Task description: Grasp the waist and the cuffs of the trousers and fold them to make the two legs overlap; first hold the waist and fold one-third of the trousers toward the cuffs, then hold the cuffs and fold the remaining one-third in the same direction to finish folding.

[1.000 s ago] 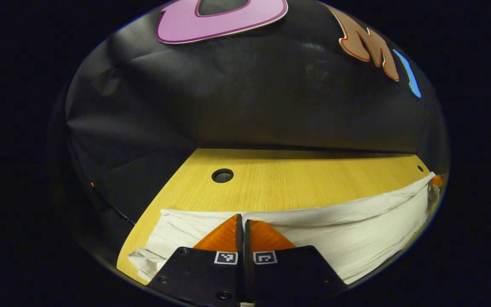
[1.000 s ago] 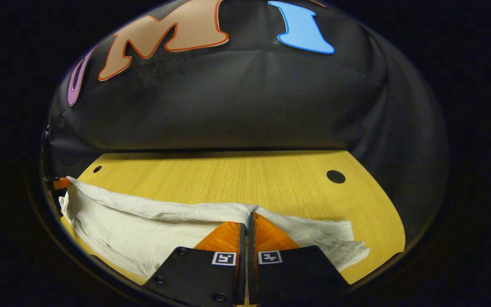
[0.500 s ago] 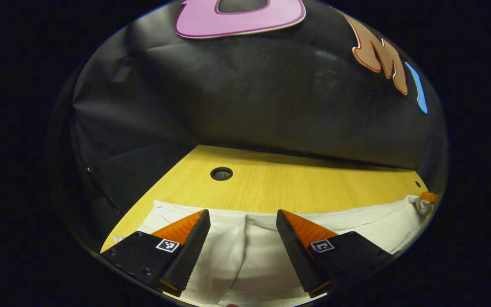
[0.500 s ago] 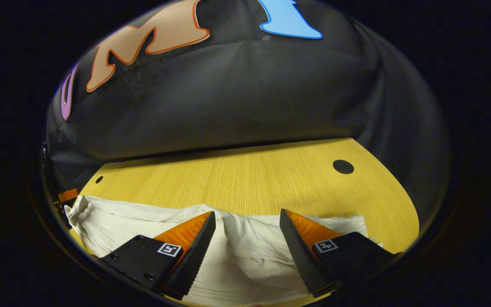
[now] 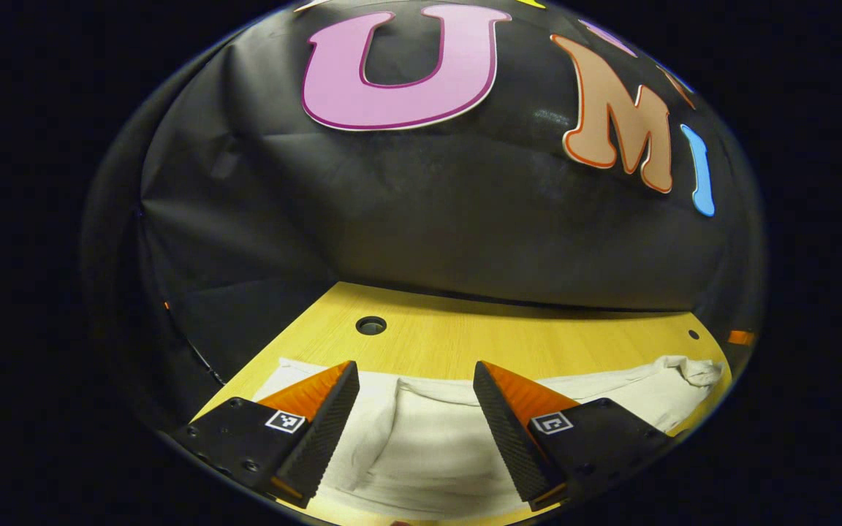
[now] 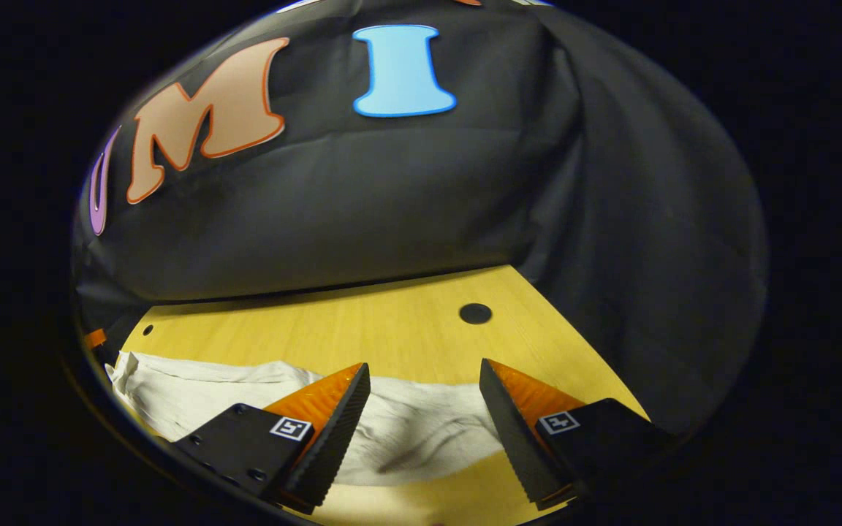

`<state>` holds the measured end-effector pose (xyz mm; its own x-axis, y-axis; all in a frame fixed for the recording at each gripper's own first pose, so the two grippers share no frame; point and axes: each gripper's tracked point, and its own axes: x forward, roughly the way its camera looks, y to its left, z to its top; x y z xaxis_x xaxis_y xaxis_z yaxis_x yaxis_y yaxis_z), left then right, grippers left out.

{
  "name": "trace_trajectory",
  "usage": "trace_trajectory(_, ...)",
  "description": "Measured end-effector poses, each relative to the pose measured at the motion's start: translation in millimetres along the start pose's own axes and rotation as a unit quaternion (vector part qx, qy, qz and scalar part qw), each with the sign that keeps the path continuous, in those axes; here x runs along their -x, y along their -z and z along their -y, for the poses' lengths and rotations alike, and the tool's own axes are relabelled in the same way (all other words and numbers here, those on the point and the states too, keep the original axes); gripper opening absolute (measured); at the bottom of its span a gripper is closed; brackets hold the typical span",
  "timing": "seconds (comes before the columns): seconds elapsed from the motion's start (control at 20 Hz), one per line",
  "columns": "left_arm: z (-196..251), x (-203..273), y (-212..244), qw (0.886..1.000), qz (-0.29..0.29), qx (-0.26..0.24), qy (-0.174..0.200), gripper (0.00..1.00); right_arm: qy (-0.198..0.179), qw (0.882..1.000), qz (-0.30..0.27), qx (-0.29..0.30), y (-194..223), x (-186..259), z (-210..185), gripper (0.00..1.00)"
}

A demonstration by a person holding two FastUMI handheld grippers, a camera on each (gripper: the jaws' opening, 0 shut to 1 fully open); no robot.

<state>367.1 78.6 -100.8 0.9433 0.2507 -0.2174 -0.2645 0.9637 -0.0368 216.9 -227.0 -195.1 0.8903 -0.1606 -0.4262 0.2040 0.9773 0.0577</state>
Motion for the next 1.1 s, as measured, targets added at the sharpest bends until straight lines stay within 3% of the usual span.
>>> trace_trajectory(0.15, -2, -3, 0, 1.0, -0.002, 0.006, -0.008, 0.95, 0.021, 0.999, -0.023, -0.027, 26, 10, 35, 0.93)
trace_trajectory(0.25, -2, -5, -1, 1.0, -0.004, 0.008, -0.013, 0.95, 0.022, 0.998, -0.044, -0.05, 47, 9, 46, 0.97)
trace_trajectory(0.4, -3, -8, -1, 1.0, -0.01, 0.006, -0.023, 0.95, 0.017, 0.994, -0.074, -0.081, 77, 2, 50, 0.93)
trace_trajectory(0.5, -2, -11, 1, 0.999, -0.014, 0.007, -0.032, 0.95, 0.013, 0.991, -0.084, -0.102, 90, -3, 48, 0.97)
trace_trajectory(0.55, 0, -12, 0, 0.999, -0.016, 0.009, -0.034, 0.95, 0.011, 0.989, -0.087, -0.116, 92, -7, 47, 0.93)
trace_trajectory(0.6, -1, -12, 2, 0.999, -0.016, 0.011, -0.037, 0.95, 0.005, 0.987, -0.089, -0.133, 95, -9, 42, 0.97)
trace_trajectory(0.8, -1, -13, 2, 0.999, -0.013, 0.014, -0.044, 0.95, -0.008, 0.98, -0.094, -0.175, 102, -23, 38, 0.92)
trace_trajectory(0.85, -2, -13, 2, 0.999, -0.014, 0.015, -0.046, 0.95, -0.011, 0.978, -0.096, -0.184, 102, -25, 38, 0.95)
trace_trajectory(0.9, -1, -13, 2, 0.999, -0.014, 0.016, -0.048, 0.95, -0.017, 0.976, -0.095, -0.194, 100, -25, 37, 0.93)
trace_trajectory(0.95, -1, -14, 1, 0.999, -0.013, 0.016, -0.05, 0.95, -0.021, 0.974, -0.095, -0.203, 97, -27, 35, 0.84)
trace_trajectory(1.0, -1, -14, 1, 0.998, -0.012, 0.015, -0.051, 0.95, -0.019, 0.974, -0.095, -0.206, 100, -31, 34, 0.7)
trace_trajectory(1.05, -2, -14, 1, 0.998, -0.012, 0.014, -0.052, 0.95, -0.018, 0.973, -0.096, -0.209, 102, -33, 36, 0.65)
trace_trajectory(1.1, -1, -14, 2, 0.998, -0.013, 0.014, -0.053, 0.95, -0.016, 0.971, -0.099, -0.215, 103, -33, 37, 0.51)
